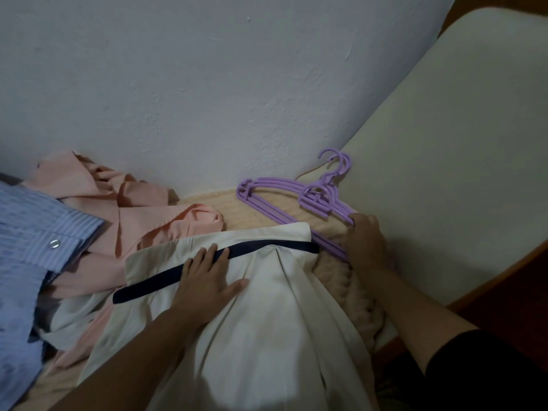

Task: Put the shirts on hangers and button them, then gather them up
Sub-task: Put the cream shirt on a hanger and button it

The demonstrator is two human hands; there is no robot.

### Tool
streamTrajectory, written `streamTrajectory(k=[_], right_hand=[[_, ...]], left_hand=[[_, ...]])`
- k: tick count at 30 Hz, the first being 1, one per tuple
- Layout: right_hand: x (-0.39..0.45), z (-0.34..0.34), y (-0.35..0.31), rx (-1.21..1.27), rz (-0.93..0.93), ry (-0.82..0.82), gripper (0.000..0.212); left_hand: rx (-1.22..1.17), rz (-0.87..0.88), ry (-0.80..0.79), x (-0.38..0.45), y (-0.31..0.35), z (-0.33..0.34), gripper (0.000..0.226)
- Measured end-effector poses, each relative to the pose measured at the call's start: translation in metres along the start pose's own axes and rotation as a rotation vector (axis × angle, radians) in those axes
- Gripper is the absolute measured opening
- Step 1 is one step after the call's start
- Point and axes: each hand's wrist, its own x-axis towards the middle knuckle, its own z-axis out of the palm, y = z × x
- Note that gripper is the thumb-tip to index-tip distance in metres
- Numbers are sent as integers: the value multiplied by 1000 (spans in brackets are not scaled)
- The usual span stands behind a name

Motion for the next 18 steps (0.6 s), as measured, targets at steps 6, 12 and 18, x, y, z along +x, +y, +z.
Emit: streamTrajectory(k=[6, 12, 18], right_hand=[[-1, 2, 3, -19, -64, -43, 35], [-12, 9, 22, -40, -234, 33, 52], [-20, 14, 22, -375, -268, 45, 73]], left_hand=[[-29, 6, 0, 0, 0, -1, 121], [-18, 11, -5, 1, -1, 0, 121], [-10, 18, -1, 0, -2, 3, 117]])
